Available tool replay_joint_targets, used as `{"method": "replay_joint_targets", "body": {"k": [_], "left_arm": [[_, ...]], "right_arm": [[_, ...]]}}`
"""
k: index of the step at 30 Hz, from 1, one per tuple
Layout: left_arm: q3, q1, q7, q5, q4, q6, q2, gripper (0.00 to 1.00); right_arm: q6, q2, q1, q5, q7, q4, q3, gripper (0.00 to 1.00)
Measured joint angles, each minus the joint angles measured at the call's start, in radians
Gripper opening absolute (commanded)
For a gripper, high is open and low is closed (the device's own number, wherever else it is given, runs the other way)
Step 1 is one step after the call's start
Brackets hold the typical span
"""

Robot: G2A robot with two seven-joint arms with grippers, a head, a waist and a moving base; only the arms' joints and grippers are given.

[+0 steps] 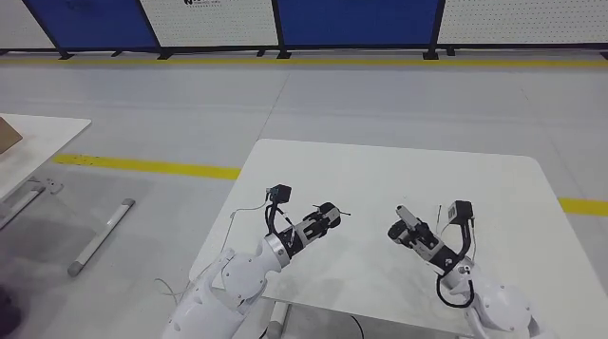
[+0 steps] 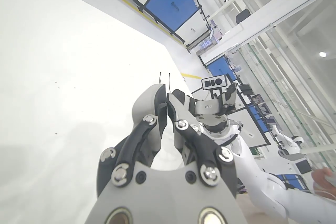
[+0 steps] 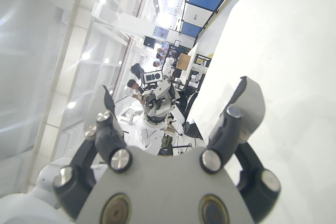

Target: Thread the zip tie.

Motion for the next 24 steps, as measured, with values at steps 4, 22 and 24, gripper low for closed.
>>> {"method": "replay_joint_targets", "body": {"k": [4,22,24], "left_arm": [[0.000,0.000,0.000,0.000,0.000,0.000,0.000,0.00],[0.000,0.000,0.000,0.000,0.000,0.000,0.000,0.00],[0.000,0.000,0.000,0.000,0.000,0.000,0.000,0.00]], "right_arm": [[0.120,0.025,-0.021,-0.128,0.041,-0.077,0.096,1.00],[0.381,0.057,-0.044,-0.182,0.125,-0.176,0.263,1.00],[0.371,0.059,-0.040,-0.217,0.120,-0.184,0.266,1.00]]}}
